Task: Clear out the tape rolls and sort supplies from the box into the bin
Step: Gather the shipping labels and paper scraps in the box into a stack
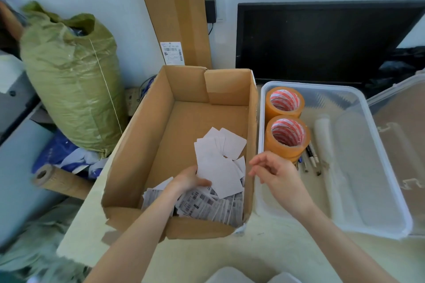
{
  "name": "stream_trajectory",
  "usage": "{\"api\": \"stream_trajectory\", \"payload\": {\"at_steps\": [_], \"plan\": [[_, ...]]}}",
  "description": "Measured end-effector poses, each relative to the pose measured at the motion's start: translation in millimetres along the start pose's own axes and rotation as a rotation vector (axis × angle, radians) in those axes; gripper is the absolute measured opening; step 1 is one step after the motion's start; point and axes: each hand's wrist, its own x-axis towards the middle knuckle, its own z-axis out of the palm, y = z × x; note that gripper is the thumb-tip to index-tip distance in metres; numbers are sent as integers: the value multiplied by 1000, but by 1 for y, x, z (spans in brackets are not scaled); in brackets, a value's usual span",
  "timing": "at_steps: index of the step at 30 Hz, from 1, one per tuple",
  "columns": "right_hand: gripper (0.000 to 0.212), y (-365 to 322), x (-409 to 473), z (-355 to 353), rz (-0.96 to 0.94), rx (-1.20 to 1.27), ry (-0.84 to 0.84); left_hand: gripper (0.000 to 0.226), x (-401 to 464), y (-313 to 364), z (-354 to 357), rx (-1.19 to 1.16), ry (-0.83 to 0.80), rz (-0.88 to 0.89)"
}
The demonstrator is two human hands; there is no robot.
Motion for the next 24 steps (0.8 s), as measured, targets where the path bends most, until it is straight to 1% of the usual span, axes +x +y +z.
{"api": "stream_trajectory", "payload": {"at_steps": [2,5,6,8,10,13,16,19,21,24], "plan": [[25,2,-1,1,0,9,10,36,1,-1,0,-7,-19,40],[24,2,0,1,-3,10,8,4,1,1,-5,8,16,81],[24,2,0,1,-2,7,5,3,0,1,-9,3,50,86],[23,2,-1,1,0,11,-1,7,0,-1,-18,-9,132,72],[23,2,-1,1,-1,19,-2,4,-1,-6,-29,-12,202,31],[23,3,-2,1,-14,1,-4,20,-3,-20,-48,70,271,-41],[23,3,-3,1,-20,-15,-9,23,-10,-36,-63,90,367,-93],[23,2,-3,1,-15,-17,-10,18,-17,-41,-72,-7,468,-47],[23,1,-3,1,-10,-11,-11,18,-22,-37,-73,-59,477,-2],[22,0,-3,1,-3,-8,-15,31,-30,-25,-72,-87,472,48]]}}
